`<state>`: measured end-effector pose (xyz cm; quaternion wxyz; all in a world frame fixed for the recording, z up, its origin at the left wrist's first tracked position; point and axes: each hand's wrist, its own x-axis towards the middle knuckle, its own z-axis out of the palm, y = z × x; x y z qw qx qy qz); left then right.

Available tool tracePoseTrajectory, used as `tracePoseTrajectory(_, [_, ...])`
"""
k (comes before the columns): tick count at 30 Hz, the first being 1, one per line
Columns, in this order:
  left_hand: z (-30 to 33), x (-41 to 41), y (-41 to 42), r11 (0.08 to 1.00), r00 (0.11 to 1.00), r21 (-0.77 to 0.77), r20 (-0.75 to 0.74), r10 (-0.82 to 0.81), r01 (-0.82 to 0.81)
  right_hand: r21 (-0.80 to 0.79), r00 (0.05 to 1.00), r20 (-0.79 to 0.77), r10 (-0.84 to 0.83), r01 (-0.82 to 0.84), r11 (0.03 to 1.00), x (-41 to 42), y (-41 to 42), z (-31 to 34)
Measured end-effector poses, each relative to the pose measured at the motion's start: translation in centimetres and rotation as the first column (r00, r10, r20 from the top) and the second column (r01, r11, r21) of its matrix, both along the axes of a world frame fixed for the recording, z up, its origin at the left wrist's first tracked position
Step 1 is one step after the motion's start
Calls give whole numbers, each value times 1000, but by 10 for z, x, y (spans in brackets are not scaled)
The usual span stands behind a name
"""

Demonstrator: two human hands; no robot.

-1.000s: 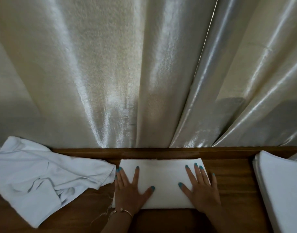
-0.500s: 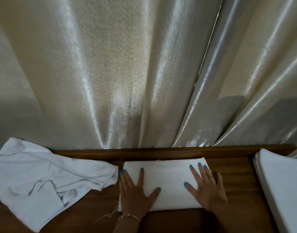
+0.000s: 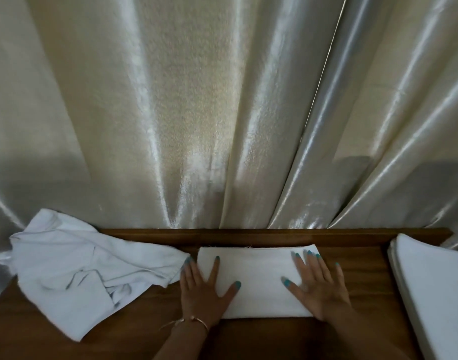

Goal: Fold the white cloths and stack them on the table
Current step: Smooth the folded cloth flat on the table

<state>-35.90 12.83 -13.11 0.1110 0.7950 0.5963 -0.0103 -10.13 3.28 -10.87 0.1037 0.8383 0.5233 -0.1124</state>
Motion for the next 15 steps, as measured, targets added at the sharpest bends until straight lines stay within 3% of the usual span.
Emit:
tracePoseTrajectory(7, [58, -84, -24, 995, 996, 99, -87, 29, -21, 21, 999, 34, 24, -25, 999, -35, 0, 47])
tracePoseTrajectory(15, [105, -192, -36, 987, 980, 136, -172, 104, -81, 171, 941, 4, 338, -334, 927, -167, 39, 78])
